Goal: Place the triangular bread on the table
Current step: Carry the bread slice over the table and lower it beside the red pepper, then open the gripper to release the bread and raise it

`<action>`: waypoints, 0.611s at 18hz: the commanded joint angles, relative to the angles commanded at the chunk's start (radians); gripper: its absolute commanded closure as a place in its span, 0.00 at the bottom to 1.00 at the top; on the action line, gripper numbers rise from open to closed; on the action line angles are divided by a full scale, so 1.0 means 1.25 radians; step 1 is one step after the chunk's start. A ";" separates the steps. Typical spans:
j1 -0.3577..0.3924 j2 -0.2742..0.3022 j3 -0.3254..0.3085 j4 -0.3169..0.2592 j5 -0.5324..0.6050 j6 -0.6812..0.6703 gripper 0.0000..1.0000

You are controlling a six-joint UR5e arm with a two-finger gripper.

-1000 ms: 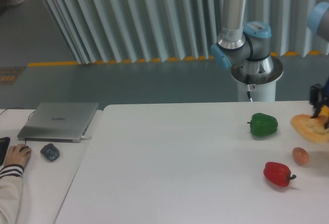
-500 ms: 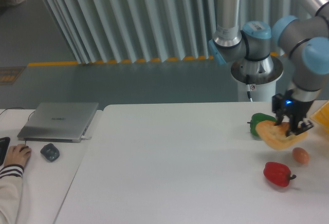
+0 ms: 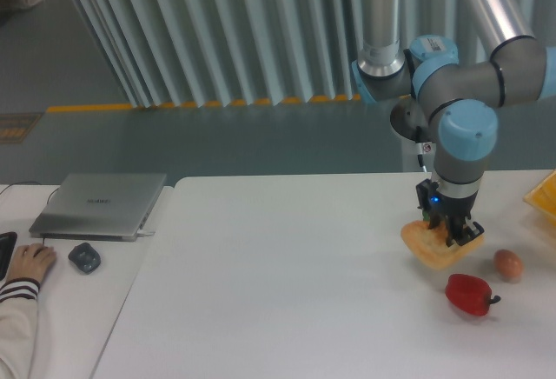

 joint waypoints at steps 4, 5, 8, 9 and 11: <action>-0.007 0.000 0.001 0.001 0.019 -0.016 0.51; -0.010 0.001 0.000 0.001 0.019 -0.016 0.51; -0.021 0.000 0.002 0.001 0.031 -0.014 0.00; -0.021 0.000 0.002 0.000 0.034 -0.016 0.00; -0.021 -0.001 0.001 0.001 0.037 -0.017 0.00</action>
